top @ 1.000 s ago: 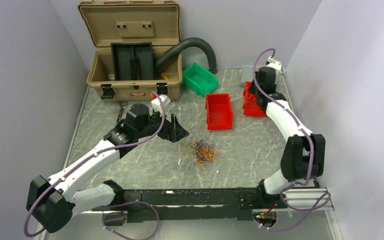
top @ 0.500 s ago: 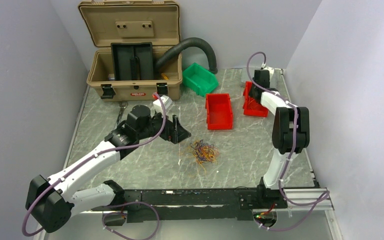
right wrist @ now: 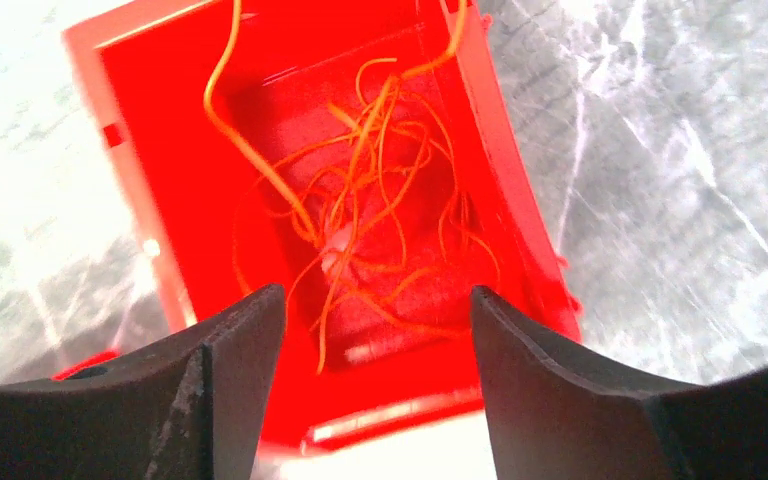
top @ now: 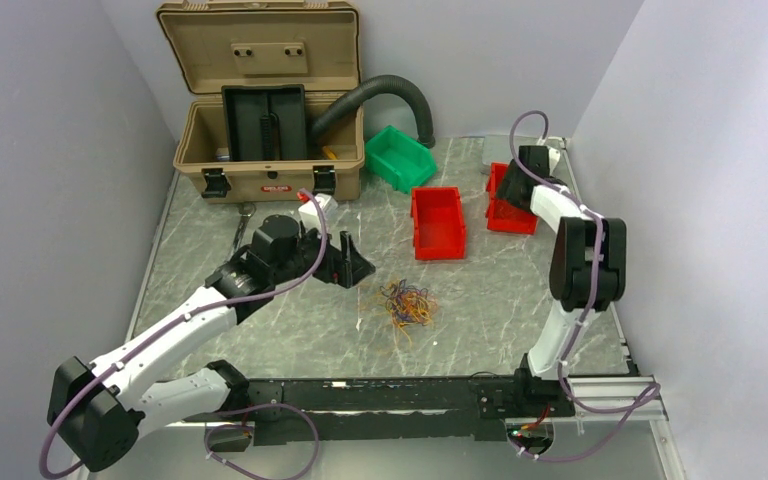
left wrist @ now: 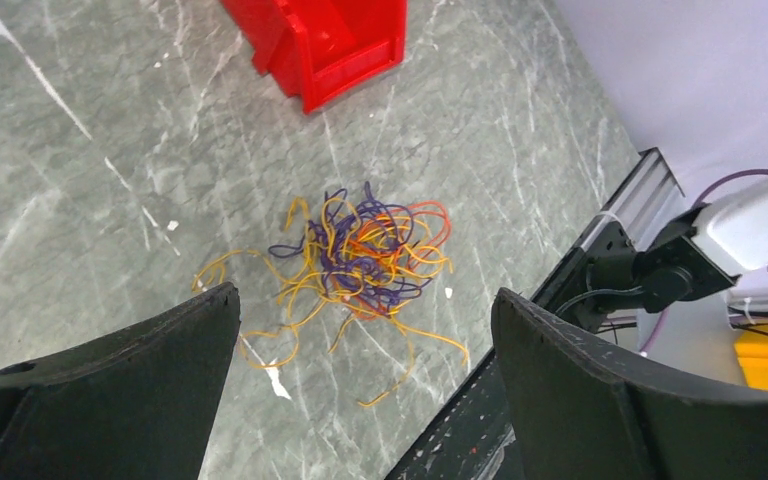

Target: Untangle the cables

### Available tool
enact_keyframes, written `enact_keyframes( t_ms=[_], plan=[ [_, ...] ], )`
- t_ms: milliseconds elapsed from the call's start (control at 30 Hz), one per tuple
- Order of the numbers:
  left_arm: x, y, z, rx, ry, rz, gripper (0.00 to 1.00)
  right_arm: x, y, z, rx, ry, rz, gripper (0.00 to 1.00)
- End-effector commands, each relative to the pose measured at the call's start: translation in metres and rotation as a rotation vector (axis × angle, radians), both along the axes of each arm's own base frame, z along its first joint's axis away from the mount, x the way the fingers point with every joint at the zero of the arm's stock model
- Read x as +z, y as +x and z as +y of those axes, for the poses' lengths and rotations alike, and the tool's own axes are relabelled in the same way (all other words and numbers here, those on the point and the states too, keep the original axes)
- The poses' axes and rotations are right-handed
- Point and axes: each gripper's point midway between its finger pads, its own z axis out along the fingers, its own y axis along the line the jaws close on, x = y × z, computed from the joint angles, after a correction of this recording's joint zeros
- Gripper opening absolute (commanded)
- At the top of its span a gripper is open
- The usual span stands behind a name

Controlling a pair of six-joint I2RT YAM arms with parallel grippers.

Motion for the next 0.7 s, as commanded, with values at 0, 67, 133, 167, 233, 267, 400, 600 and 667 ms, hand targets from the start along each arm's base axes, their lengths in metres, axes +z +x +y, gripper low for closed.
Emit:
enact_keyframes(
  t_ms=[0, 67, 133, 167, 233, 267, 400, 600, 667],
  plan=[
    [-0.009, -0.001, 0.008, 0.042, 0.012, 0.002, 0.98, 0.070, -0.006, 0.005, 0.000, 0.014, -0.176, 0.72],
    [-0.011, -0.001, 0.008, 0.038, 0.013, -0.001, 0.99, 0.088, -0.012, 0.010, 0.013, 0.031, -0.216, 0.78],
    [-0.014, -0.002, 0.006, 0.026, 0.016, -0.003, 0.99, 0.101, -0.017, 0.017, 0.033, 0.047, -0.245, 0.83],
    [-0.013, -0.001, 0.005, 0.021, 0.014, -0.008, 0.99, 0.106, -0.020, 0.023, 0.051, 0.054, -0.254, 0.86],
    [-0.013, -0.001, 0.003, 0.003, 0.015, -0.013, 0.99, 0.114, -0.028, 0.033, 0.078, 0.062, -0.267, 0.90],
    [-0.012, -0.001, 0.001, -0.007, 0.014, -0.019, 0.99, 0.117, -0.031, 0.045, 0.111, 0.072, -0.270, 0.91],
    [-0.011, -0.002, -0.004, -0.041, 0.012, -0.033, 0.99, 0.124, -0.052, 0.082, 0.230, 0.112, -0.282, 0.91],
    [-0.013, -0.002, -0.005, -0.060, 0.030, -0.040, 0.99, 0.112, -0.110, 0.138, 0.434, 0.195, -0.245, 0.90],
    [-0.017, -0.002, -0.003, -0.056, 0.035, -0.043, 0.99, 0.107, -0.134, 0.157, 0.524, 0.252, -0.247, 0.89]
  ],
)
